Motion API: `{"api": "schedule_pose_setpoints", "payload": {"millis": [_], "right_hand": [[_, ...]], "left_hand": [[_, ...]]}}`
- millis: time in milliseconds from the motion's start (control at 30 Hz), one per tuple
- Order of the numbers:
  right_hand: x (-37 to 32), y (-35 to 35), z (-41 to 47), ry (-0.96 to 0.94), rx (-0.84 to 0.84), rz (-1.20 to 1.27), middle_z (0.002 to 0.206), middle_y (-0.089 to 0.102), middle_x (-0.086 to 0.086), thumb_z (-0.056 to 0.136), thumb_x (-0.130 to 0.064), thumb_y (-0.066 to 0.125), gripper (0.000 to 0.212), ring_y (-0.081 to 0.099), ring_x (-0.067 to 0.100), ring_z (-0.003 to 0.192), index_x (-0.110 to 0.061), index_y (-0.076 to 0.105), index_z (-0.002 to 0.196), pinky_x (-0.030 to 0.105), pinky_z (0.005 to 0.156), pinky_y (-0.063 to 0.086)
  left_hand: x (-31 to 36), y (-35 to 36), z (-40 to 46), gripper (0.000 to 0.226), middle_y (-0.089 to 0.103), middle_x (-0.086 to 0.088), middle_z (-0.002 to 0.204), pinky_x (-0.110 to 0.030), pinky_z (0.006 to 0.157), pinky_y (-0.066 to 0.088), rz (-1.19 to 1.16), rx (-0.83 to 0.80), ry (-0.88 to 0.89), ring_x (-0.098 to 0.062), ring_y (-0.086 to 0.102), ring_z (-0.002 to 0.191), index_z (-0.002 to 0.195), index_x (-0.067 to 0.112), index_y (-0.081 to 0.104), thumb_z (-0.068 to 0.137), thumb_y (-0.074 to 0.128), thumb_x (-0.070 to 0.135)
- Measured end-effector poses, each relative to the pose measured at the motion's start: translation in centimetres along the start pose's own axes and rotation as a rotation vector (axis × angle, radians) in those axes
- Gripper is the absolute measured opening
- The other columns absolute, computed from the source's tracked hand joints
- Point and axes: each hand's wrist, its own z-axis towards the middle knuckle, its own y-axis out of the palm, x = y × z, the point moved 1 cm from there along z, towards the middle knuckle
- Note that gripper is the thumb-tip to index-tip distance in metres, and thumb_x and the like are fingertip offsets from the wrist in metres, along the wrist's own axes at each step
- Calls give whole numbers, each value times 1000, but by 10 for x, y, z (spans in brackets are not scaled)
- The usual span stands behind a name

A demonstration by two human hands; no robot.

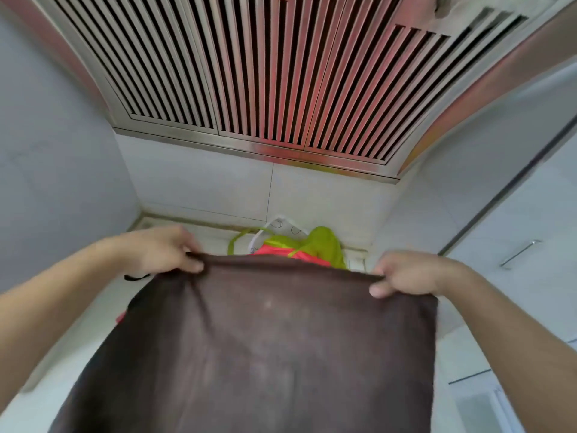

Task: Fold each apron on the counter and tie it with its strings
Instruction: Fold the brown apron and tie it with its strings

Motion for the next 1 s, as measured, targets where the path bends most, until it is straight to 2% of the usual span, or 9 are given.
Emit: {"api": "schedule_pose_setpoints", "payload": {"millis": [67, 167, 333, 433, 567, 700, 767, 900, 1000], "right_hand": [[-13, -18, 22, 36, 583, -75, 98, 79, 8, 97, -21, 68, 11, 73, 30, 100, -22, 79, 96, 34, 82, 54], [-50, -47, 2, -216, 1188, 19, 97, 75, 5, 99, -17, 59, 18, 66, 29, 95, -18, 77, 102, 31, 77, 45], [-76, -61, -61, -649, 1444, -41, 90, 67, 1, 89, -1, 61, 20, 58, 12, 87, -10, 77, 95, 23, 79, 45], [-61, -40, -80, -753, 1310, -50, 85, 67, 4, 78, 7, 59, 27, 61, 17, 81, -6, 78, 93, 21, 75, 46], [-25, 24, -81, -733, 890, -68, 74, 66, -15, 70, -14, 58, 22, 63, 5, 69, -22, 75, 79, 22, 63, 47], [23, 123, -40, -353, 320, -503, 73, 54, -8, 86, -47, 53, 26, 61, 12, 77, -21, 54, 79, 31, 59, 42], [45, 175, -15, -172, 93, -500, 84, 59, -7, 93, -50, 51, 31, 66, 17, 91, -21, 58, 91, 32, 62, 36], [63, 245, 9, -65, -103, -382, 119, 69, -3, 101, -30, 56, 21, 69, 24, 111, -28, 72, 114, 26, 78, 43], [81, 275, 10, 81, -152, -331, 101, 65, -3, 98, -20, 56, 25, 68, 21, 103, -25, 72, 116, 23, 82, 45]], "left_hand": [[17, -11, 12, 18, 71, 2, 82, -35, 77, 51, 156, 501, -14, -25, 68, 88, 82, 24, 68, 95, 71, 37], [59, -36, -8, 10, 64, 1, 78, -36, 73, 46, -69, 1031, 261, -24, 59, 81, 93, 19, 67, 101, 65, 25], [82, -62, -40, 8, 65, -8, 92, -43, 78, 54, -361, 1065, 629, -23, 63, 81, 102, 18, 65, 101, 66, 11], [76, -53, -53, 22, 64, -5, 92, -30, 82, 50, -389, 930, 673, -9, 61, 85, 98, 16, 62, 95, 66, -5], [31, -14, -62, 29, 63, -3, 89, -29, 80, 48, -291, 449, 637, -22, 60, 86, 78, 24, 57, 79, 61, -5], [-39, 79, -42, 34, 60, 9, 84, -25, 89, 48, 160, 35, 293, -4, 58, 81, 78, 38, 58, 81, 58, 4], [-73, 136, -33, 30, 59, 8, 83, -7, 80, 41, 213, -38, 109, 0, 53, 81, 75, 38, 60, 94, 61, 15], [-125, 230, -23, 25, 59, 7, 80, -8, 77, 41, 169, -86, -100, -5, 57, 82, 74, 33, 62, 94, 59, 18], [-137, 257, -27, 15, 55, 6, 75, -20, 72, 44, 321, -142, -48, -5, 51, 69, 79, 18, 62, 93, 60, 14]]}}
